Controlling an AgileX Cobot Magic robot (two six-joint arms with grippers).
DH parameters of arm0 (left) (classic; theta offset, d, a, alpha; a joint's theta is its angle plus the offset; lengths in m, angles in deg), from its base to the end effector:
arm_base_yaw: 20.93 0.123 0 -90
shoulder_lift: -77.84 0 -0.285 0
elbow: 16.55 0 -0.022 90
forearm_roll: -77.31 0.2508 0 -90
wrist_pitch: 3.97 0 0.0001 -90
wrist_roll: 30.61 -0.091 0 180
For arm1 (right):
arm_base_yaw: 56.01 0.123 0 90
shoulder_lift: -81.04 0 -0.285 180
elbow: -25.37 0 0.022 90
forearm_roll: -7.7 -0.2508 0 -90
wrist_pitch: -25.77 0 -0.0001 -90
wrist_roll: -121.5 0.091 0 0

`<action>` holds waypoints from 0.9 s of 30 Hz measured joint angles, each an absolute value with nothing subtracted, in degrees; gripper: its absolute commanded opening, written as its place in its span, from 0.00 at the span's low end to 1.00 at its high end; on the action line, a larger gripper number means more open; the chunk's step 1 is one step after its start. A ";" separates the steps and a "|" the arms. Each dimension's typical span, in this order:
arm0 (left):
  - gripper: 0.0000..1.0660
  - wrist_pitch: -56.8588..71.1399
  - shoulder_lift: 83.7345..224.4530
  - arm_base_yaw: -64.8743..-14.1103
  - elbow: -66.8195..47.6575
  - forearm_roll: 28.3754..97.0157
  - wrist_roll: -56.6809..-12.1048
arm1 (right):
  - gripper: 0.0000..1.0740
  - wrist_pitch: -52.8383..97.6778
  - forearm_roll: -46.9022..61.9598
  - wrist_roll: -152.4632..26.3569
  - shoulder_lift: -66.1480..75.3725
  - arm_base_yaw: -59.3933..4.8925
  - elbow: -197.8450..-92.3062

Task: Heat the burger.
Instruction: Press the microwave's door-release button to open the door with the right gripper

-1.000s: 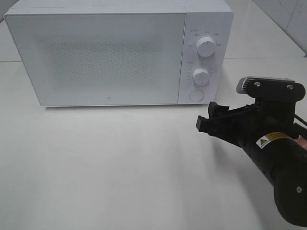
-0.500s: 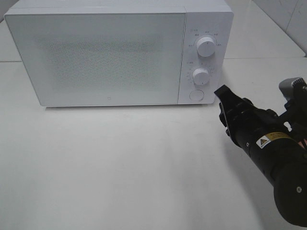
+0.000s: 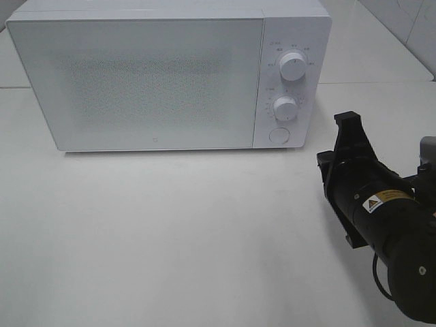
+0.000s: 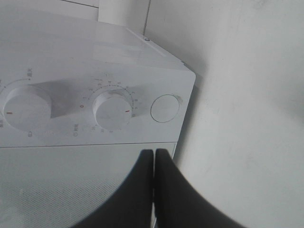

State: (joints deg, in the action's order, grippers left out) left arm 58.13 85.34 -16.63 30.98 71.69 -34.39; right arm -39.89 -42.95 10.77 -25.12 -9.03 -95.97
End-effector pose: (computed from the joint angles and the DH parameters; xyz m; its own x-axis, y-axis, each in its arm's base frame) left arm -0.0083 -0.0085 0.2807 -0.4528 -0.0141 -0.8915 0.0112 0.9997 -0.0215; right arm 0.2016 0.1221 0.1379 -0.0431 0.9883 -0.1461 0.2428 0.1522 0.9581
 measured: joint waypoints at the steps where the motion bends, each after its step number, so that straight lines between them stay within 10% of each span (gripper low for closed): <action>1: 0.92 58.13 85.34 -16.63 30.98 71.69 -34.39 | 0.00 -39.89 -42.95 10.77 -25.12 -9.03 -95.97; 27: 0.92 58.13 85.34 -16.63 30.98 71.69 -34.39 | 0.00 -39.72 -41.06 19.19 -37.50 -11.55 -105.94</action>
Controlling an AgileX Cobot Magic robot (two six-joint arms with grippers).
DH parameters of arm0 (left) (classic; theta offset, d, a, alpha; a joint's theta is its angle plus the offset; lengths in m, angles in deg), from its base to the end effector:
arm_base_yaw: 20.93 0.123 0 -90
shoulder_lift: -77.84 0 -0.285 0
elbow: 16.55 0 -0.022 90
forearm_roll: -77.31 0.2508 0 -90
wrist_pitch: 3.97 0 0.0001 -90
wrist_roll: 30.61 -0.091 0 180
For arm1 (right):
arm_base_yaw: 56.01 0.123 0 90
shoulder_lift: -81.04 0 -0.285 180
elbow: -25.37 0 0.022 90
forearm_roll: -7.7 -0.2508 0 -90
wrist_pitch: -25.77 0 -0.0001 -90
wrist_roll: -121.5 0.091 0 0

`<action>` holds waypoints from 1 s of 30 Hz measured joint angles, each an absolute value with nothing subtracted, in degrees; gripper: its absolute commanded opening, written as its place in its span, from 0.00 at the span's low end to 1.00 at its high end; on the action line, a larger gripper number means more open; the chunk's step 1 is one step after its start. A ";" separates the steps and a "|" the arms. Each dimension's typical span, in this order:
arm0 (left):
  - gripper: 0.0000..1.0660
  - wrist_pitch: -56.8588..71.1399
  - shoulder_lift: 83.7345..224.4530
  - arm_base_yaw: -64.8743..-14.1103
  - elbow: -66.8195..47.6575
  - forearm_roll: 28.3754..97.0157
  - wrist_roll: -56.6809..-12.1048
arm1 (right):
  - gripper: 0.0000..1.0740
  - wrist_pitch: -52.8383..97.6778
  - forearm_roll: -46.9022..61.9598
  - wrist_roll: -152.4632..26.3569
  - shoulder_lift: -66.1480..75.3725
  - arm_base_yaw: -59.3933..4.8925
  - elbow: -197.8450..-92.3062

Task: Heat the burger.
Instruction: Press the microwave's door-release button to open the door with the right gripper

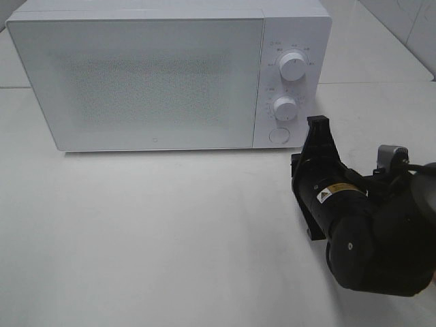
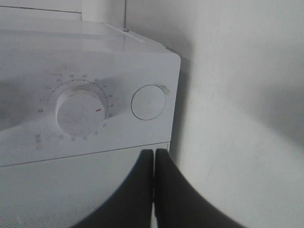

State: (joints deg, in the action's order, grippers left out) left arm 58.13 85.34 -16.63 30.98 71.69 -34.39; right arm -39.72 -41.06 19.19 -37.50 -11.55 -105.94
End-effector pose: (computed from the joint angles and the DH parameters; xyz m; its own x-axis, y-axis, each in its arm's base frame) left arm -0.0083 -0.0085 0.2807 -0.4528 -0.0141 -0.8915 0.0112 0.9997 -0.0215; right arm 0.2396 0.1479 0.1088 0.0037 0.9992 -0.0397 0.2724 0.0372 0.9615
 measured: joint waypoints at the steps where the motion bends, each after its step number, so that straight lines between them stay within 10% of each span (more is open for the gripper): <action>1: 0.92 58.13 85.34 -16.63 30.98 71.69 -34.39 | 0.00 -39.66 -40.54 19.48 -38.02 -12.24 -106.52; 30: 0.92 58.13 85.34 -16.63 30.98 71.69 -34.39 | 0.00 -33.13 -31.26 19.48 -47.64 -23.07 -120.95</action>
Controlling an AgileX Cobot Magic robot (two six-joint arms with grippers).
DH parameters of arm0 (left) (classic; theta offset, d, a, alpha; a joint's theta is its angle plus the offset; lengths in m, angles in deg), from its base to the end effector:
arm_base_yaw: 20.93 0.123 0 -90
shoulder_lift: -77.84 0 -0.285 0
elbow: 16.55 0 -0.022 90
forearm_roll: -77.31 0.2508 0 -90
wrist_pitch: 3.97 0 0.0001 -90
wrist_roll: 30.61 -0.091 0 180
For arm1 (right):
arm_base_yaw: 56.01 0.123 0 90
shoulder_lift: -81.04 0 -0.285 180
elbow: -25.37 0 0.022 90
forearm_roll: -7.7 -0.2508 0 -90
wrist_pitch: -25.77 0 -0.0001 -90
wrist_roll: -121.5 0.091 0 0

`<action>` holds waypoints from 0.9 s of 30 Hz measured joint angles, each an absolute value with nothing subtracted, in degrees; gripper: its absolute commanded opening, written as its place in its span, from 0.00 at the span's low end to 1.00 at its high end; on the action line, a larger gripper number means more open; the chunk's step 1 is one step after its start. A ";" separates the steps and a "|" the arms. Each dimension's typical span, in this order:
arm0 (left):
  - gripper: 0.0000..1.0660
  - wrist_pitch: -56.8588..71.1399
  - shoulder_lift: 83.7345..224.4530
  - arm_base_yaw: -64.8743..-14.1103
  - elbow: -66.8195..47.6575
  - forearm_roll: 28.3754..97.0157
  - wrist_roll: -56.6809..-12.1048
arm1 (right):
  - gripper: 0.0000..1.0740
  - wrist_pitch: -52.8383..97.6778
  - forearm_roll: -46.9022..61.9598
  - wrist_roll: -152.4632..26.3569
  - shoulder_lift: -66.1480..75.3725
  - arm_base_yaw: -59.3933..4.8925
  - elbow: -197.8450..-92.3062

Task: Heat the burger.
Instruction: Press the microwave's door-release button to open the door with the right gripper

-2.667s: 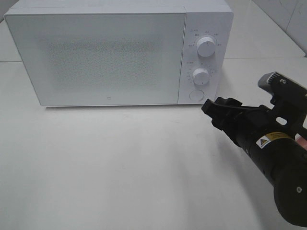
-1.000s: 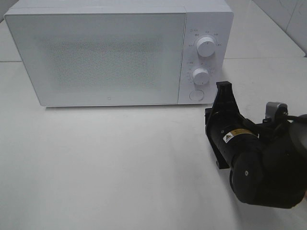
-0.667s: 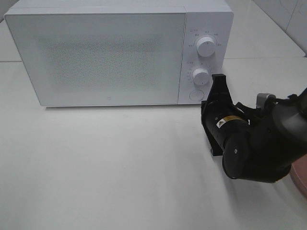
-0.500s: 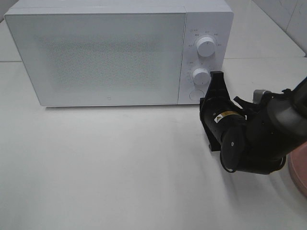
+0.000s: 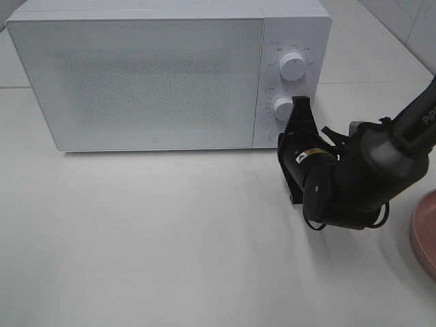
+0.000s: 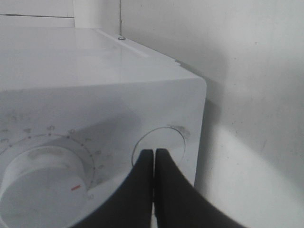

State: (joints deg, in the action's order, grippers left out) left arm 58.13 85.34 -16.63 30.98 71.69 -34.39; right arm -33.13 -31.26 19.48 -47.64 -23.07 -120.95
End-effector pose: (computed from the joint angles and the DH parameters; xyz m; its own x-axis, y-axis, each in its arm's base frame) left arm -0.0083 -0.0085 0.2807 -0.4528 -0.0141 -0.8915 0.0112 0.9997 -0.0215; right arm 0.3179 0.1476 0.0866 0.0200 0.9998 -0.0089 0.2906 0.0027 0.9568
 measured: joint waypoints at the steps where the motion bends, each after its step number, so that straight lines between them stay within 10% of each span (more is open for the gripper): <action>1: 0.92 58.13 85.34 -16.63 30.98 71.69 -34.39 | 0.00 -33.13 -31.32 19.42 -48.21 -23.13 -121.64; 27: 0.92 58.13 85.34 -16.63 30.98 71.69 -34.39 | 0.00 -31.64 -33.44 19.42 -52.05 -23.64 -127.14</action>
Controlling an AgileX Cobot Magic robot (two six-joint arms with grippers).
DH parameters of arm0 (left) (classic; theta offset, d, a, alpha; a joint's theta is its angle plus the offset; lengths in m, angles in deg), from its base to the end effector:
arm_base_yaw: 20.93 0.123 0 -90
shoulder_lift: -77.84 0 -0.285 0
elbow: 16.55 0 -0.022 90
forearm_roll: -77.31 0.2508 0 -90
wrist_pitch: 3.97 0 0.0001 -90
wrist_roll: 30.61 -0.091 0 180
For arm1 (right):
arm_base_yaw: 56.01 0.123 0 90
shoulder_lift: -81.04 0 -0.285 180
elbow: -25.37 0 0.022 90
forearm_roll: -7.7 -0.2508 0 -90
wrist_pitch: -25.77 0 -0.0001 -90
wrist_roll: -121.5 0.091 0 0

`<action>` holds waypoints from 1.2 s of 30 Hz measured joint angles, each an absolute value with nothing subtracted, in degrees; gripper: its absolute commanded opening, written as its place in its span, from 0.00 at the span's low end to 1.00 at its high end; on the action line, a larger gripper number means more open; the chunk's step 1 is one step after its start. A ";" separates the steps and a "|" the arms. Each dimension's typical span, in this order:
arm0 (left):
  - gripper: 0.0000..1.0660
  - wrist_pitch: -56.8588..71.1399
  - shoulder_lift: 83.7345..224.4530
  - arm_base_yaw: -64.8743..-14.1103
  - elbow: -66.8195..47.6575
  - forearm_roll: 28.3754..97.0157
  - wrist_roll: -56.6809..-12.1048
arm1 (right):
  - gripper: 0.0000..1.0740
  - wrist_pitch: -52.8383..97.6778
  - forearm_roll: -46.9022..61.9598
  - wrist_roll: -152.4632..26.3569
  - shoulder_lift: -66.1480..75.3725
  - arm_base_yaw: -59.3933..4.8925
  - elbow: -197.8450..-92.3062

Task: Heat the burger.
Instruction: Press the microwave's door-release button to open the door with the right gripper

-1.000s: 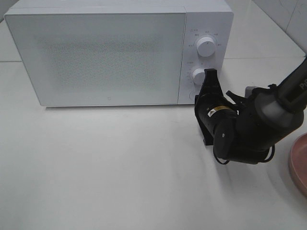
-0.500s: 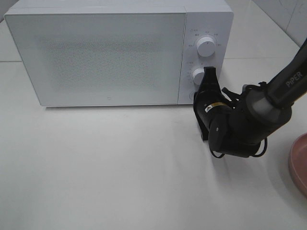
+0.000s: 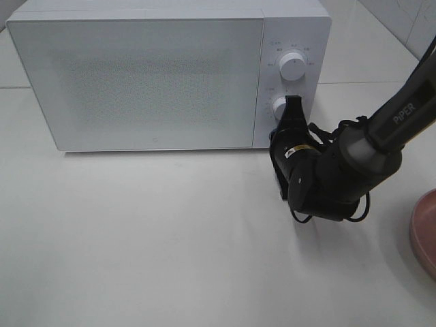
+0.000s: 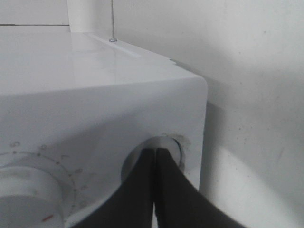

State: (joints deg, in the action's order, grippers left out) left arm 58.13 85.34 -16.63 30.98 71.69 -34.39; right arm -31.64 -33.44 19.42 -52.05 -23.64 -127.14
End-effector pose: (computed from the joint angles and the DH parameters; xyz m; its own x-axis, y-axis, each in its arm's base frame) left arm -0.0083 -0.0085 0.2807 -0.4528 -0.0141 -0.8915 0.0112 0.9997 -0.0215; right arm 0.3391 0.1553 0.0748 0.0604 0.9980 0.0194 0.2954 -0.0364 0.9547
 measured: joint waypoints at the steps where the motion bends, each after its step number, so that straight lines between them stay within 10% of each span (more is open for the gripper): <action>1: 0.92 58.13 85.34 -16.63 30.98 71.69 -34.39 | 0.00 -31.64 -33.84 19.42 -52.11 -23.58 -127.31; 36: 0.92 58.13 85.34 -16.63 30.98 71.69 -34.39 | 0.00 -27.11 -43.46 13.41 -53.26 -22.32 -133.22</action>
